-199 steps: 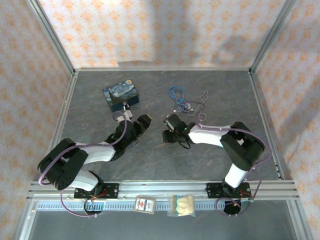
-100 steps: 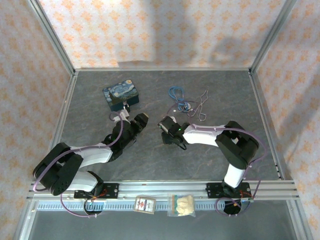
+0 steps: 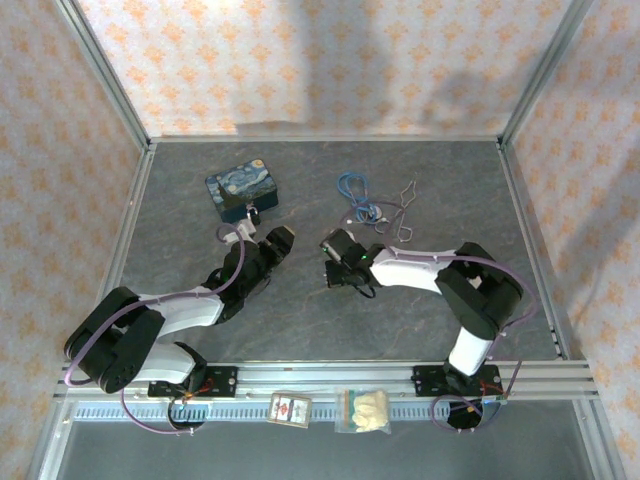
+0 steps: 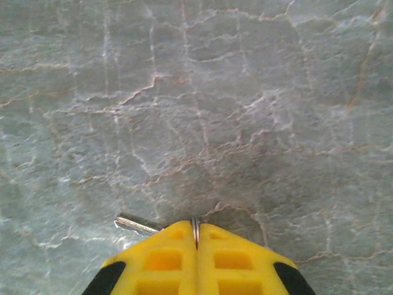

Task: Unlock the padlock with the key

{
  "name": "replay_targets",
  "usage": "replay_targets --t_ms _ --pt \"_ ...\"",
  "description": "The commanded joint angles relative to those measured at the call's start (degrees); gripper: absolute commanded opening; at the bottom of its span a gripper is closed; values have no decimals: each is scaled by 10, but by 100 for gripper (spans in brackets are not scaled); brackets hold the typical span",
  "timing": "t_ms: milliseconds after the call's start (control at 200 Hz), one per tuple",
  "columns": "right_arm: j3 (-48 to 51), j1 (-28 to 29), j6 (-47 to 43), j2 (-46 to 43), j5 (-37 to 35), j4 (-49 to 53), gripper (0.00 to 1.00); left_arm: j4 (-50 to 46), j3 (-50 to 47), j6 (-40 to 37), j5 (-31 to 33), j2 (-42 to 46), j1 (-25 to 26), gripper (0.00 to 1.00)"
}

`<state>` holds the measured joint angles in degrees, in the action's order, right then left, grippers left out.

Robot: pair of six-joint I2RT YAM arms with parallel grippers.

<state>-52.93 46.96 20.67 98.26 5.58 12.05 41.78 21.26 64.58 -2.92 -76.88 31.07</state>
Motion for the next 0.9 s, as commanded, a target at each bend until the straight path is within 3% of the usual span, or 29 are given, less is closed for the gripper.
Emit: replay_targets --t_ms 0,165,385,646,896 --pt "33 -23 14 -42 75 -38 0 37 -5 -16 -28 -10 -2 64" --pt "61 -61 37 -72 148 -85 0 75 -12 6 -46 -31 5 63" --pt "77 -75 60 -101 178 -114 0 132 -26 39 -45 -62 34 62" --pt "82 -76 60 -139 175 -135 0 239 -16 51 -84 -136 55 46" --pt "84 -75 65 -137 184 -154 0 285 11 56 -120 -188 71 39"
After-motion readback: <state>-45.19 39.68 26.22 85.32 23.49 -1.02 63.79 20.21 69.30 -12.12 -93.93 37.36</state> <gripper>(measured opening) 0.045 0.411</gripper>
